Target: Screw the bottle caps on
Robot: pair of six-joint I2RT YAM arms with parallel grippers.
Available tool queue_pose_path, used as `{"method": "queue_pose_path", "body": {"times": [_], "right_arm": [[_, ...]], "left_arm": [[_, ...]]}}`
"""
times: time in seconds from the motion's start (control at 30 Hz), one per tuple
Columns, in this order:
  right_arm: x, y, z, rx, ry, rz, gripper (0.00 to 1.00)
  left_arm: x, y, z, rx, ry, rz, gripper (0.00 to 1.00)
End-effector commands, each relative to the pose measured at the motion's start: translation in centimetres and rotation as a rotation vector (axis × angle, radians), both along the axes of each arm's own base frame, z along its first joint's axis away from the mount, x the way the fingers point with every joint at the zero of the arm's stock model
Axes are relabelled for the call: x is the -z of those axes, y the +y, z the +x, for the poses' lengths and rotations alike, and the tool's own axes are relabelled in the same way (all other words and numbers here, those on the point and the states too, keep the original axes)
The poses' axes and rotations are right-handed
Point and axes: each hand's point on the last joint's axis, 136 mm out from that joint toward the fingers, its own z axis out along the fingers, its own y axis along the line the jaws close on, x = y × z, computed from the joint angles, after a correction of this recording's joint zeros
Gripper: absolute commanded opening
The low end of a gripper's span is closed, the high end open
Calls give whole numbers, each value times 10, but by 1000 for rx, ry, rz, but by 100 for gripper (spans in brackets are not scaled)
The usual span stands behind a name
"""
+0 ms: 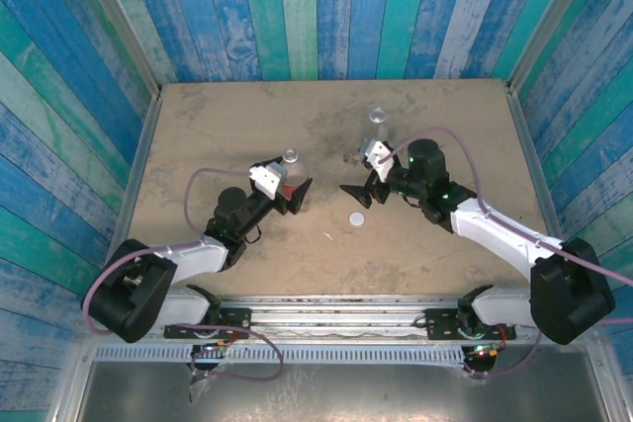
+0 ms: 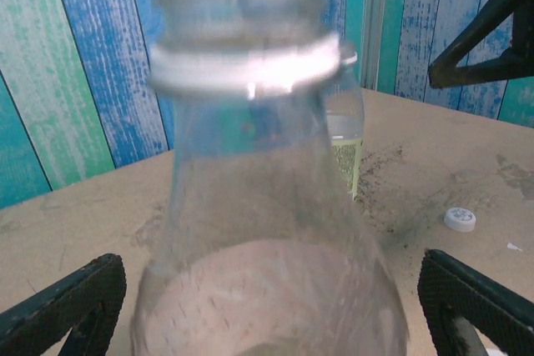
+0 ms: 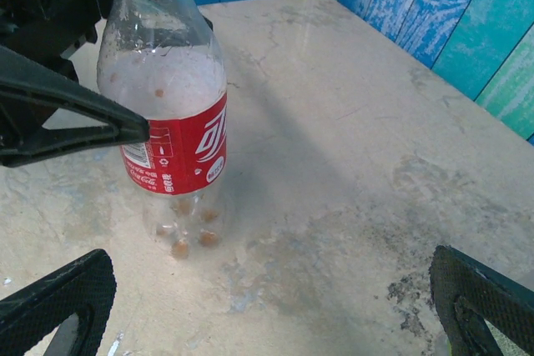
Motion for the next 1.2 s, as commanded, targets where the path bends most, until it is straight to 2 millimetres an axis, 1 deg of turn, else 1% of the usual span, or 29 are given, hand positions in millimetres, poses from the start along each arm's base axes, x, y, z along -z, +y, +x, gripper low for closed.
{"method": "queue_pose_path", "body": {"times": [0.0,0.1,0.17,0.27,0.33,0.37,0.6,0.73,0.87,0.93,1.03,1.17], "right_arm": [[-8,6,-1,-25,-15,7,100],[-7,7,-1,-25,-12,4,100],[-8,7,0,-22,-13,5,100],[-8,6,-1,-21,-12,3,100],[-8,6,0,-16,-13,2,100],[-8,5,0,-12,-13,1,100],[-10,0,10,55,-12,13,100],[-15,-7,18,130,-10,28,100],[-20,-24,30,273,20,64,100],[-19,-40,38,388,64,87,100],[-14,-61,43,504,90,86,100],[-5,-90,49,681,100,69,100]], "left_arm": [[-4,-2,-2,12,-38,-57,94],[4,-3,1,13,-30,-56,95],[5,-4,1,20,-34,-66,100],[8,-7,1,35,-28,-67,93],[8,-9,1,43,-26,-62,85],[9,-10,1,44,-22,-58,82],[15,-12,2,55,-8,-32,70],[15,-15,2,70,-3,-34,66],[9,-23,-3,126,4,-42,62],[6,-29,-7,167,18,-48,62],[2,-34,-11,203,12,-59,62],[4,-43,-7,240,21,-32,62]]}}
